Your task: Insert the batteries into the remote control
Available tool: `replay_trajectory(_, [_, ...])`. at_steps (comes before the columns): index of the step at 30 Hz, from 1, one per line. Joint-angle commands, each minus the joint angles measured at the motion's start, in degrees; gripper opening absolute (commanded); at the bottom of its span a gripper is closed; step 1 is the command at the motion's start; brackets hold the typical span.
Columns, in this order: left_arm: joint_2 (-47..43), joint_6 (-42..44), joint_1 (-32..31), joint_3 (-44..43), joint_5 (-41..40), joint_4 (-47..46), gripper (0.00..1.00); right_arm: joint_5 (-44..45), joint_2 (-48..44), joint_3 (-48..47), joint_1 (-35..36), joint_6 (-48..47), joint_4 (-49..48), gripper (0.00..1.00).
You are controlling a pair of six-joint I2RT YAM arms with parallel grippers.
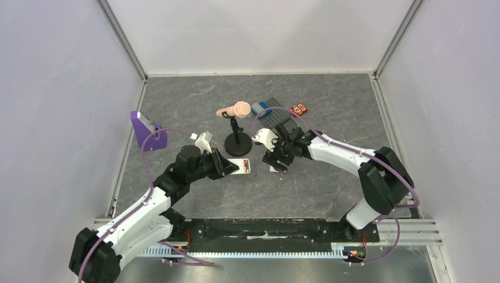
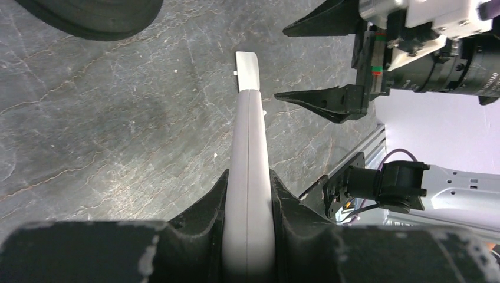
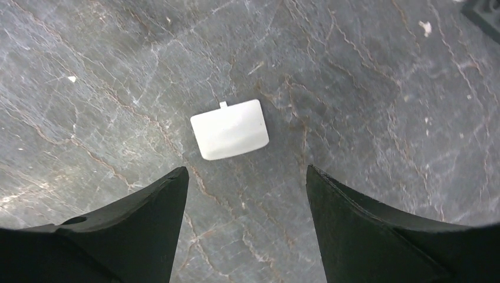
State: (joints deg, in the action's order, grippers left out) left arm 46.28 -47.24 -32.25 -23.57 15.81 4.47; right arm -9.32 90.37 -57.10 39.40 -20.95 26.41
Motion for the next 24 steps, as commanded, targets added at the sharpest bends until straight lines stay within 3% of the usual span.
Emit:
replay_trajectory(1, [-0.1, 1.0, 2.9, -1.7, 5.0, -0.3, 0.02, -7.1, 4.2, -3.6, -1.4, -10.0, 1.6, 0.76])
replay_trajectory(15, [1.3, 0.8, 6.9, -1.0, 9.2, -1.7, 0.02, -8.2, 12.4, -6.4, -2.5, -13.8, 3.7, 0.73])
replay_trajectory(24, [2.5, 0.6, 7.5, -0.5, 9.9, -2.9, 0.02, -6.0, 14.3, -5.4, -2.3, -11.4, 2.9, 0.55])
